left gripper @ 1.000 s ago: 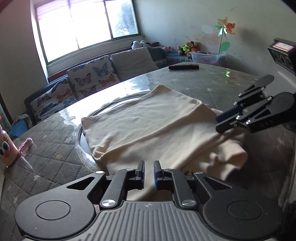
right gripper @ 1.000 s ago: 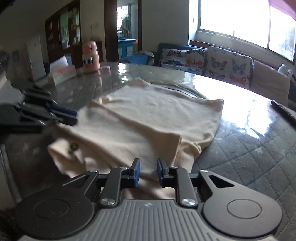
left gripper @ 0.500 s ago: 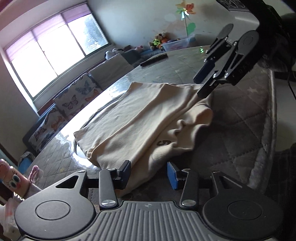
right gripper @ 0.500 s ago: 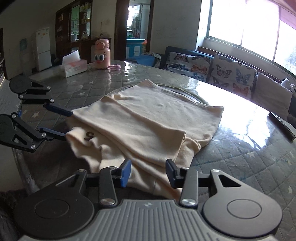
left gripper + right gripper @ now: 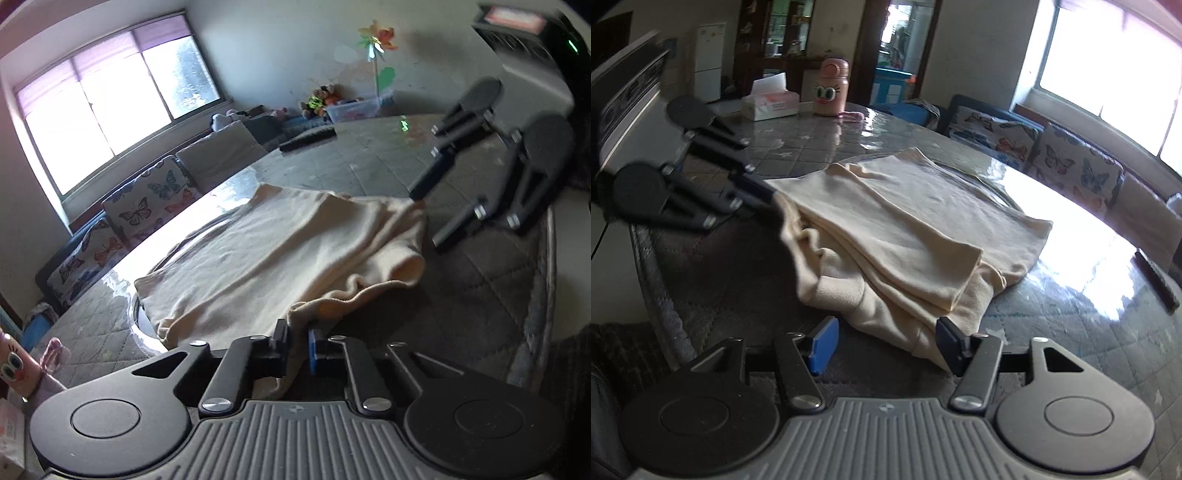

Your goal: Fold clothes

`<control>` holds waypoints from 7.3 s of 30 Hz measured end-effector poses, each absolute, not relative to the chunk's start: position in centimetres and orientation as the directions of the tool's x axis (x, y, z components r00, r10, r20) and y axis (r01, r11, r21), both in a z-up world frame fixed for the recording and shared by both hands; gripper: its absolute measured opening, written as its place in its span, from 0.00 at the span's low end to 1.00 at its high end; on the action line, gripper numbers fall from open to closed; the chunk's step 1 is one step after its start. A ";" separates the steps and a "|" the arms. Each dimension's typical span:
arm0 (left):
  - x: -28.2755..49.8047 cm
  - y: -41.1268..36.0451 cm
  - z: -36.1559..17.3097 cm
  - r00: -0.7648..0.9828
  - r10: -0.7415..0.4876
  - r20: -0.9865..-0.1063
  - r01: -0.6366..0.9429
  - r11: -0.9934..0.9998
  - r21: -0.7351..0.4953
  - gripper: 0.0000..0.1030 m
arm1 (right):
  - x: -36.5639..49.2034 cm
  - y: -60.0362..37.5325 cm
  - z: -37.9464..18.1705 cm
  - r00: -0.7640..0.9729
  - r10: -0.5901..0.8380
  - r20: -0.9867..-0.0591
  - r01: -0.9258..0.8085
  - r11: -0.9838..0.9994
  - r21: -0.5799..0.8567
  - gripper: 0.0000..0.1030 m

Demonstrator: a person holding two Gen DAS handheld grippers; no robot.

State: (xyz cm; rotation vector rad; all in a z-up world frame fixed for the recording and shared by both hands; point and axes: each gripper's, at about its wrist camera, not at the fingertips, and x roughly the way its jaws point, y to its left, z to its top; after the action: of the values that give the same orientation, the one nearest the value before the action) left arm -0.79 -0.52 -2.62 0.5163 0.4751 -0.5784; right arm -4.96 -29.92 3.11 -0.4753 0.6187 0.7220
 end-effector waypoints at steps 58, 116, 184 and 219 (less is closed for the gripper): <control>-11.1 4.6 2.9 0.747 -0.359 -0.560 0.567 0.783 0.254 0.10 | -9.1 -31.2 10.3 0.497 0.654 -0.571 -0.765 0.641 0.068 0.06; 2.5 8.2 -1.6 0.643 -0.320 -0.696 0.336 0.934 -0.119 0.07 | -0.4 -28.8 2.5 0.535 0.508 -0.675 -0.636 0.768 0.075 0.31; 9.4 6.0 0.0 0.713 -0.306 -0.631 0.260 0.951 -0.168 0.10 | 5.2 -30.2 3.6 0.612 0.503 -0.611 -0.525 0.835 0.161 0.30; 9.5 5.8 -0.5 0.685 -0.333 -0.648 0.307 0.938 -0.159 0.10 | 6.5 -21.1 2.0 0.586 0.485 -0.649 -0.645 0.764 -0.011 0.18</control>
State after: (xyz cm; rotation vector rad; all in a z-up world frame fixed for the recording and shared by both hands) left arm 9.48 5.79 -0.54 -0.0389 0.7333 -0.3586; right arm 6.50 -21.07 1.99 -0.2573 0.6726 0.6671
